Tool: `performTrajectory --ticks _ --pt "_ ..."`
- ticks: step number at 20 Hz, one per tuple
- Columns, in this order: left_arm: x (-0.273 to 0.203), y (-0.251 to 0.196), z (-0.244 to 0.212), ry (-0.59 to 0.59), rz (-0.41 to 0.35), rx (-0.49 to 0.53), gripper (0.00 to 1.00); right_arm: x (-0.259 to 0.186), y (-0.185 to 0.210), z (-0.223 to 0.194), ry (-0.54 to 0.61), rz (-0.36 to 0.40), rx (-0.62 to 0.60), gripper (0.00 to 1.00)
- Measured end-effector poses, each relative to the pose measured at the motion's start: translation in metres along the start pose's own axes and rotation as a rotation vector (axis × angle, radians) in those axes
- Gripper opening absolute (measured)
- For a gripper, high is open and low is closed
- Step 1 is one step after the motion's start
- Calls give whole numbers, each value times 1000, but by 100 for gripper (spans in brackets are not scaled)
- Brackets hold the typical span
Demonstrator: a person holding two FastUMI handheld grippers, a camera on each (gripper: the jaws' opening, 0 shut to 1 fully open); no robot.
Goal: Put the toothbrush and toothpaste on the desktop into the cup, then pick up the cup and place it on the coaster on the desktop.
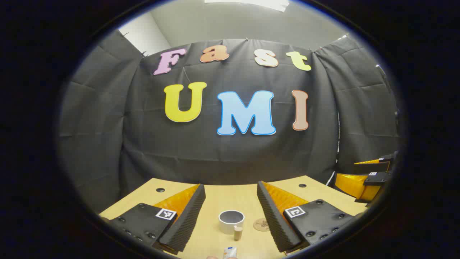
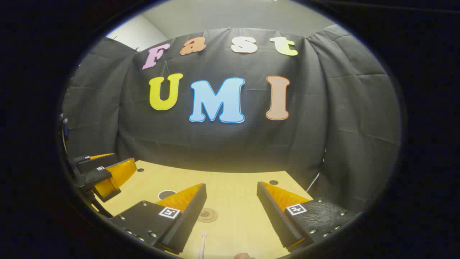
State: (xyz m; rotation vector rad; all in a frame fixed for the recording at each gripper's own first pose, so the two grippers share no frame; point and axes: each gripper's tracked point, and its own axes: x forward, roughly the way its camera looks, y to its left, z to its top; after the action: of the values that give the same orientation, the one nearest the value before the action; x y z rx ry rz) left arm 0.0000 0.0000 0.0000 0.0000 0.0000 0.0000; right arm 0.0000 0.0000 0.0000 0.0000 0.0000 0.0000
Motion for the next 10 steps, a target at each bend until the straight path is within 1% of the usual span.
performTrajectory --ticks 4,10 --pt "1 0 0 3 0 -2 94 3 3 -1 2 11 2 92" --pt "2 1 -5 20 8 -6 94 5 1 0 1 4 4 92"
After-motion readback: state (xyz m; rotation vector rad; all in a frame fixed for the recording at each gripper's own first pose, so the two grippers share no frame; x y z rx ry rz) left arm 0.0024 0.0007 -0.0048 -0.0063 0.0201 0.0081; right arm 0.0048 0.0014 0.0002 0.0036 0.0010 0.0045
